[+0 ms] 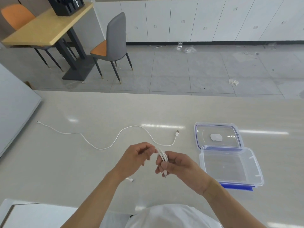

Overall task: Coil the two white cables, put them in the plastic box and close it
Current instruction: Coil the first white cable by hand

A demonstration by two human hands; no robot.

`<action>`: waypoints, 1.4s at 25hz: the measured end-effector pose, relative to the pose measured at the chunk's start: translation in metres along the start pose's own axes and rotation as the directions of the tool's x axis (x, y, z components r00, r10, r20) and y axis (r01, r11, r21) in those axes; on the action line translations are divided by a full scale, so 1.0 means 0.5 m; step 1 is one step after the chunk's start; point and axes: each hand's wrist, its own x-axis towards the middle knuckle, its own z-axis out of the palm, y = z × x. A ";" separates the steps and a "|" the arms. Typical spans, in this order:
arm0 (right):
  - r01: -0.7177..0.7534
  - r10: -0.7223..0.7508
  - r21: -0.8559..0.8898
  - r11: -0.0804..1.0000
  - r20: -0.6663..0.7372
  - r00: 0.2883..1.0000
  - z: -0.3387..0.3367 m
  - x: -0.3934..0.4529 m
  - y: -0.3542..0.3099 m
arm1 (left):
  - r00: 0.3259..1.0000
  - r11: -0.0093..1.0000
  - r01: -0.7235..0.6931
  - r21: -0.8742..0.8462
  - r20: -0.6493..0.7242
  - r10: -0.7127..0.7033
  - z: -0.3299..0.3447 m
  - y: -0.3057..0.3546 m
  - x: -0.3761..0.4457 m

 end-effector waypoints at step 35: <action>0.011 -0.019 0.138 0.990 0.059 0.998 0.018 -0.014 -0.032 | 0.994 0.997 -0.064 -0.034 -0.088 0.061 0.025 -0.004 0.005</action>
